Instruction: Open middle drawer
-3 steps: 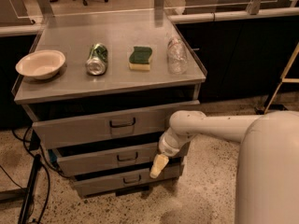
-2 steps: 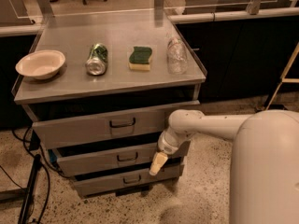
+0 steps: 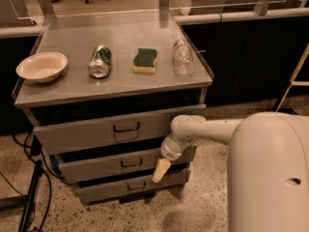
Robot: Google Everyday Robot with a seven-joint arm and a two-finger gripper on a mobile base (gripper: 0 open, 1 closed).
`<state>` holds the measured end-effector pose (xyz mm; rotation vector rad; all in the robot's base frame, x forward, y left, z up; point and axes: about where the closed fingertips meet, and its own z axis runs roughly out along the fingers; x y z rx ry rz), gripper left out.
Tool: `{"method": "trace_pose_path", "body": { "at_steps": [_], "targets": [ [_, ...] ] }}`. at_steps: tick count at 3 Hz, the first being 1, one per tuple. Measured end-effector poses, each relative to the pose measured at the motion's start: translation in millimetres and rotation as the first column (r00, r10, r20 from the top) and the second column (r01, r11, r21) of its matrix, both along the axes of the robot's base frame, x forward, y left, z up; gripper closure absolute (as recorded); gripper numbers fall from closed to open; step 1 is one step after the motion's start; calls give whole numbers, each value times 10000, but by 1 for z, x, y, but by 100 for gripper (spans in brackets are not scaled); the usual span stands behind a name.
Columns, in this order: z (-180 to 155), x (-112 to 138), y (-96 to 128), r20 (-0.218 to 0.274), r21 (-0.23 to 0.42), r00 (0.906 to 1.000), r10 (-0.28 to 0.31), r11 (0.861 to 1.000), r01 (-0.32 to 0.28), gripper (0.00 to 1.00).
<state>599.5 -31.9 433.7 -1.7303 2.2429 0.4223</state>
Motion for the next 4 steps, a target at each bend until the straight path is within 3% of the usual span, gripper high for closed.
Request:
{"method": "trace_pose_path", "body": {
  "at_steps": [1,3,4],
  "targets": [
    [-19,-11,7,-372,54,9991,203,9998,-201,0],
    [-13,-37,4,-510,60,9977,442,9990,-440,0],
    [0,-89,-16,-1365,17,9896,461,9989,-463,0]
  ]
}}
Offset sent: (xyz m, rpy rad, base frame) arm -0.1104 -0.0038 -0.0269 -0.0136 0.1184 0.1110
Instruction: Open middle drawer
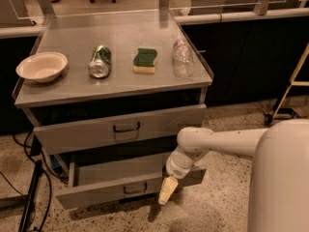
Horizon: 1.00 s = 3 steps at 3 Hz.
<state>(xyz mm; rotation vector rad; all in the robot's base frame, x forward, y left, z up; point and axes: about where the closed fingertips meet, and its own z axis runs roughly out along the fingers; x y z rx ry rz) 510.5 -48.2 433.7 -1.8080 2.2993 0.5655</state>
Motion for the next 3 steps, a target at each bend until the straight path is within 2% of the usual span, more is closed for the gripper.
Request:
{"method": "trace_pose_path", "body": {
  "at_steps": [1,2,3],
  "targets": [
    [0,0,0,0,0,10000,0,10000,0,0],
    [-9,-20,-4,-373,87,9993,64,9999,-61,0],
    [-20,-60,-17,-953,49,9953,-178,9998,183,0]
  ]
}}
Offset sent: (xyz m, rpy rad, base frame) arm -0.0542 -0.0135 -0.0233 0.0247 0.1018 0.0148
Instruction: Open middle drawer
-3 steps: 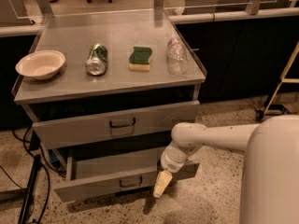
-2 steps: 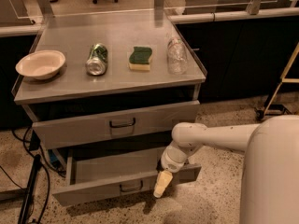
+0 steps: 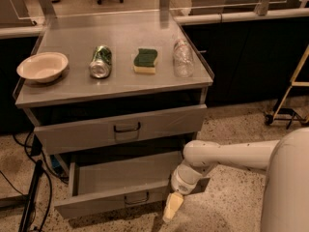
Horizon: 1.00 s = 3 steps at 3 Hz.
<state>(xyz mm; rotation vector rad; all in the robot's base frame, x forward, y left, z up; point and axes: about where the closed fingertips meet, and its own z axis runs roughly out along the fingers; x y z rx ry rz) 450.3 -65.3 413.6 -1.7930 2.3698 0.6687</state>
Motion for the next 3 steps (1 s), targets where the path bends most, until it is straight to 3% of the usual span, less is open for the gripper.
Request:
{"method": "trace_pose_path", "body": {
  "at_steps": [1,2,3],
  "targets": [
    [8,-32,-16,-408,-215,9991,-99,9997,90,0],
    [8,-32,-16,-409,-213,9991,-68,9998,60,0],
    [7,-57,-24,-761,-94,9971,-45,9999,38,0]
  ]
}}
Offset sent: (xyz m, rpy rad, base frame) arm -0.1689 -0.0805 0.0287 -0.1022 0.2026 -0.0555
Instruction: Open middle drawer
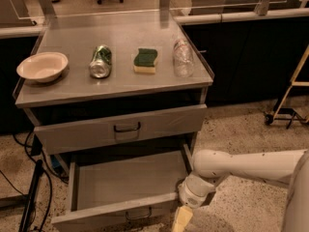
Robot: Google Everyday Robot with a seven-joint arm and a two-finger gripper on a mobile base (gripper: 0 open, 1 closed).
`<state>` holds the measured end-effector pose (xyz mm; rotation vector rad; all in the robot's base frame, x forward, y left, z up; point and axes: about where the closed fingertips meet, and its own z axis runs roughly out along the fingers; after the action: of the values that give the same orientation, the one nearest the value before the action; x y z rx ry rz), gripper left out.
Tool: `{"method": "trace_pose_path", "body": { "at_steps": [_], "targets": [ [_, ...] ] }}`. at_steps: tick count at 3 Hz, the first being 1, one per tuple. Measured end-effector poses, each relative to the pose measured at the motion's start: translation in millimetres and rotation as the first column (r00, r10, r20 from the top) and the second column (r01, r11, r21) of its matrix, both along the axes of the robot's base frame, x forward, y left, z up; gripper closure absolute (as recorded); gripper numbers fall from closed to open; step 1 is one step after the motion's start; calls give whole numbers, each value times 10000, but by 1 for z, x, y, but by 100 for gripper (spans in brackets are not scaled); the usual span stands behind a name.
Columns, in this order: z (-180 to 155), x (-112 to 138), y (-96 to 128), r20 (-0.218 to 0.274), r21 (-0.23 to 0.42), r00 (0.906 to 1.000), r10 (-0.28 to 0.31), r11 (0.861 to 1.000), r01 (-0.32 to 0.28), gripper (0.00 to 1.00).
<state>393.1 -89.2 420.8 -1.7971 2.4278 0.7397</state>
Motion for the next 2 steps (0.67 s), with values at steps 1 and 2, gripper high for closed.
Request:
{"method": "trace_pose_path", "body": {
  "at_steps": [1,2],
  "targets": [
    [1,1,0,0,0,10000,-1,10000,1,0],
    [-1,-28,-7,-366,66,9991,-192,9998,195,0]
  ]
}}
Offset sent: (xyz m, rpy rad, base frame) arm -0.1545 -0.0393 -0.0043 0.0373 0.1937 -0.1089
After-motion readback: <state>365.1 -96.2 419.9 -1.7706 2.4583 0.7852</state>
